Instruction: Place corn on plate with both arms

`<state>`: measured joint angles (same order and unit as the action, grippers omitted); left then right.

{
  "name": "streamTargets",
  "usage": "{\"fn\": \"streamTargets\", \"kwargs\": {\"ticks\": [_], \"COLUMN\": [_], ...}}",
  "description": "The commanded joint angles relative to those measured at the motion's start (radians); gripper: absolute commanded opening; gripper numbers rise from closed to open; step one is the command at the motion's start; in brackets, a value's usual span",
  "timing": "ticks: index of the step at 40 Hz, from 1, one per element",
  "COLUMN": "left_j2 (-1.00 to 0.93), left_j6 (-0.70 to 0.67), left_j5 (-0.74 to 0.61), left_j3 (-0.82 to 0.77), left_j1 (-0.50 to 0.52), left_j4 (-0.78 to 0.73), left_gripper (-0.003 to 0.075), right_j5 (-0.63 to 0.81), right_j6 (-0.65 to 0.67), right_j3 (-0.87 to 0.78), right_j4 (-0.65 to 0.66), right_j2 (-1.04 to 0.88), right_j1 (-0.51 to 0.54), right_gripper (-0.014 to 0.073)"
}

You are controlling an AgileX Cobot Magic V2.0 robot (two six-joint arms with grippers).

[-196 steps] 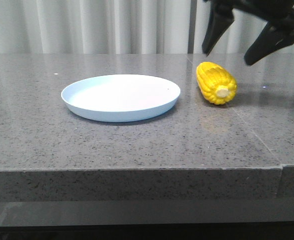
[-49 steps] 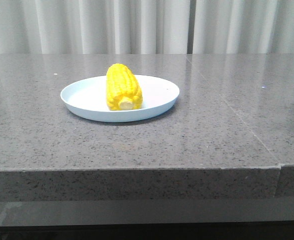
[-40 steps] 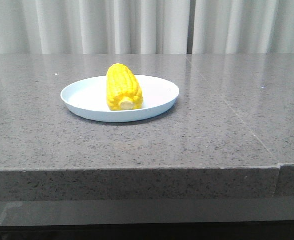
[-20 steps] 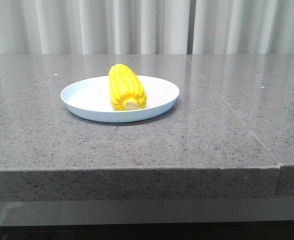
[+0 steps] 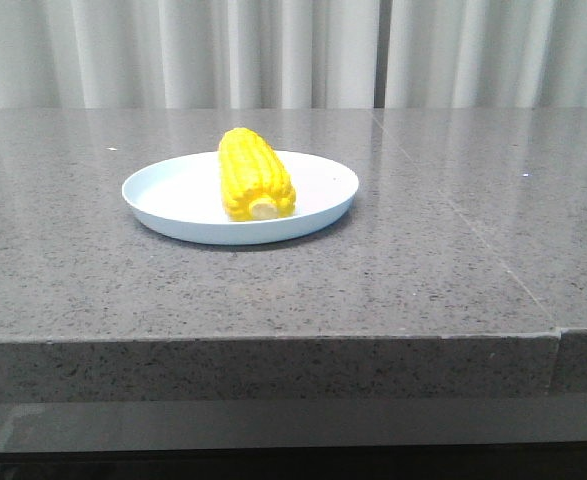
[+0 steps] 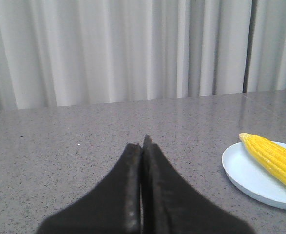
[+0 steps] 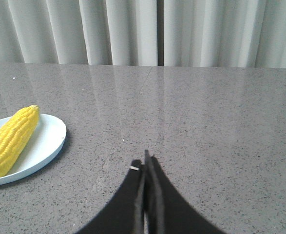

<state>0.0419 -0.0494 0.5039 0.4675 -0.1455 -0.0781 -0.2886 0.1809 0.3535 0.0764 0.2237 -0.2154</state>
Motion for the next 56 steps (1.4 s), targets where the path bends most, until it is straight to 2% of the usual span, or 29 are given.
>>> {"fn": "streamTargets", "kwargs": {"ticks": [1, 22, 29, 40, 49, 56], "left_j2": [0.014, 0.014, 0.014, -0.046, -0.067, -0.067], "left_j6": [-0.005, -0.005, -0.005, -0.005, -0.005, -0.005], "left_j5": [-0.080, -0.080, -0.124, -0.218, -0.268, -0.382], "left_j3": [0.022, 0.022, -0.005, -0.176, -0.317, -0.428], "left_j1": [-0.002, -0.002, 0.007, 0.131, 0.141, 0.141], "left_j4": [-0.002, -0.002, 0.000, 0.044, 0.050, 0.057], "left_gripper": [-0.0020, -0.0020, -0.0020, -0.0020, -0.0020, -0.0020], "right_j5": [0.076, 0.076, 0.076, 0.076, 0.075, 0.075], "right_j6": [-0.009, -0.009, -0.009, -0.009, -0.009, -0.009], "right_j3": [0.025, 0.025, 0.025, 0.025, 0.025, 0.025], "right_j4": [0.014, 0.014, 0.014, 0.014, 0.014, 0.014], "right_j2": [0.008, 0.008, 0.008, 0.008, 0.009, 0.009], "right_j1": [0.006, 0.006, 0.006, 0.006, 0.006, 0.006], "right_gripper": [-0.0090, -0.0090, -0.0090, -0.0090, -0.0090, -0.0090]}}
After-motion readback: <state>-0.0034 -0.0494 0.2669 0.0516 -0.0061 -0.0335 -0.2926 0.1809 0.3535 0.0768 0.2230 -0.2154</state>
